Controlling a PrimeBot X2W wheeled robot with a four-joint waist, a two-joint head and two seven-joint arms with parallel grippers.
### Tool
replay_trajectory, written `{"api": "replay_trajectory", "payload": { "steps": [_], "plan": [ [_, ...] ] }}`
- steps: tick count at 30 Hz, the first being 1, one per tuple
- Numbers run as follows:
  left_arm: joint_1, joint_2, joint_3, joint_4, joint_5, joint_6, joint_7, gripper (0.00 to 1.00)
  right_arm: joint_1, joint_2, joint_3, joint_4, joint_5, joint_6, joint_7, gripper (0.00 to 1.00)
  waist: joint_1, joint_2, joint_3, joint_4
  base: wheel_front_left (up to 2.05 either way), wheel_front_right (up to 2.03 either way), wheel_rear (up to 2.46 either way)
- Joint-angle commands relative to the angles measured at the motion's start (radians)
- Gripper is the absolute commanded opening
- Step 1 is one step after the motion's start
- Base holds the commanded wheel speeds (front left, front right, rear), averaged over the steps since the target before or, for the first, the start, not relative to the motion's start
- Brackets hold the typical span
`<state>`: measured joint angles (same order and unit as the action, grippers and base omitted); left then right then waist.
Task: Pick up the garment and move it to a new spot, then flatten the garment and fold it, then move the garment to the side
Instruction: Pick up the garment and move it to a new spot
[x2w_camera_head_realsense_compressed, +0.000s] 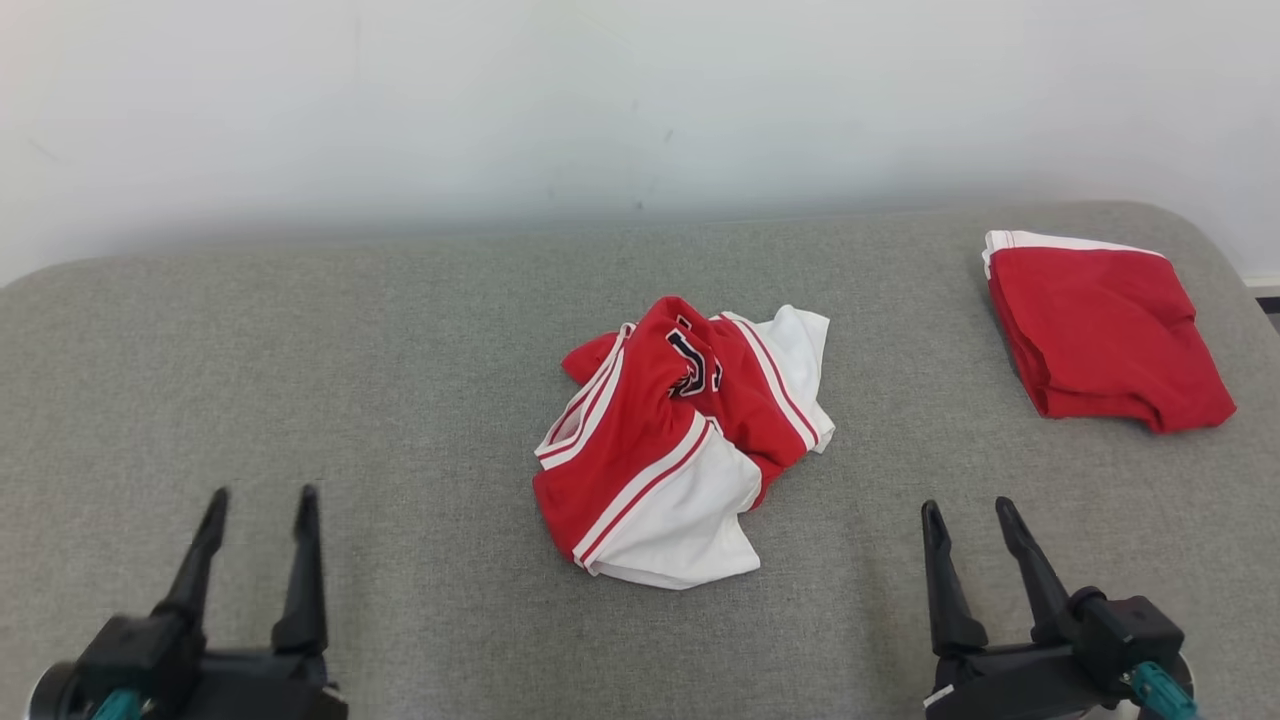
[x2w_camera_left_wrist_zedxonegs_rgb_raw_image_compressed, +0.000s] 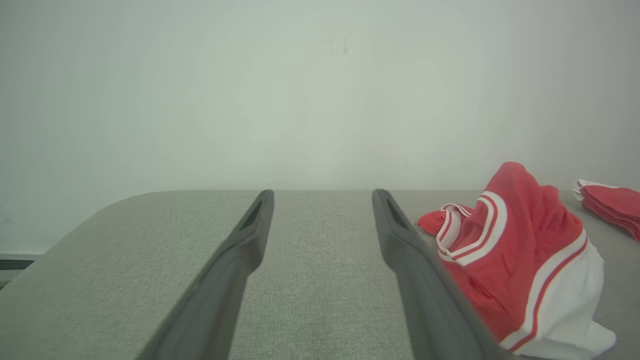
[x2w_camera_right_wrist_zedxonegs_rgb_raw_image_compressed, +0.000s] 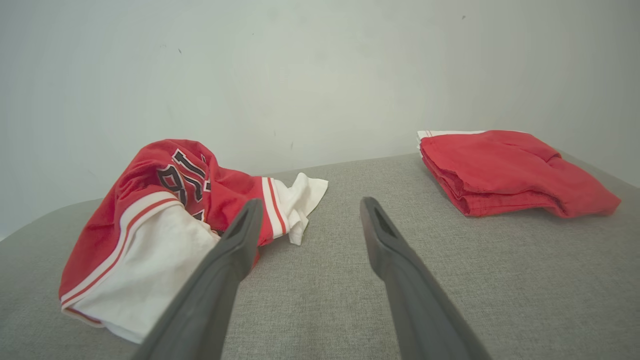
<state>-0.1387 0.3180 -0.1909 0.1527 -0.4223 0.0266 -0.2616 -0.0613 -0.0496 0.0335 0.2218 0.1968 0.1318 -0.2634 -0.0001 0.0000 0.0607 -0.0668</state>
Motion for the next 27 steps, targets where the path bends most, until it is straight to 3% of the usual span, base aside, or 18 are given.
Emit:
{"api": "replay_trajectory", "payload": {
  "steps": [1,7,17,27],
  "plan": [
    [0.045,-0.015,0.034,-0.031,0.021,0.005,-0.003,1.00,0.009,0.000,-0.009,-0.003,-0.006,-0.002,-0.001,1.00,0.0001,0.0000,-0.002,0.004,0.00,0.00,0.00],
    [0.150,-0.081,0.141,-0.117,0.104,-0.014,-0.003,1.00,0.028,0.000,-0.023,-0.007,-0.012,-0.002,-0.001,1.00,0.0001,0.0000,-0.010,0.007,0.00,0.00,0.00],
    [0.252,-0.205,0.279,-0.134,0.201,-0.116,-0.003,1.00,0.053,0.000,-0.032,-0.006,-0.008,-0.002,-0.001,1.00,0.0001,0.0000,-0.028,0.010,0.00,0.00,0.00],
    [0.263,-0.249,0.336,-0.142,0.238,-0.150,-0.003,1.00,0.065,0.000,-0.039,0.000,-0.004,-0.002,-0.001,1.00,0.0001,0.0000,-0.040,0.012,0.00,0.00,0.00]
  ]
}}
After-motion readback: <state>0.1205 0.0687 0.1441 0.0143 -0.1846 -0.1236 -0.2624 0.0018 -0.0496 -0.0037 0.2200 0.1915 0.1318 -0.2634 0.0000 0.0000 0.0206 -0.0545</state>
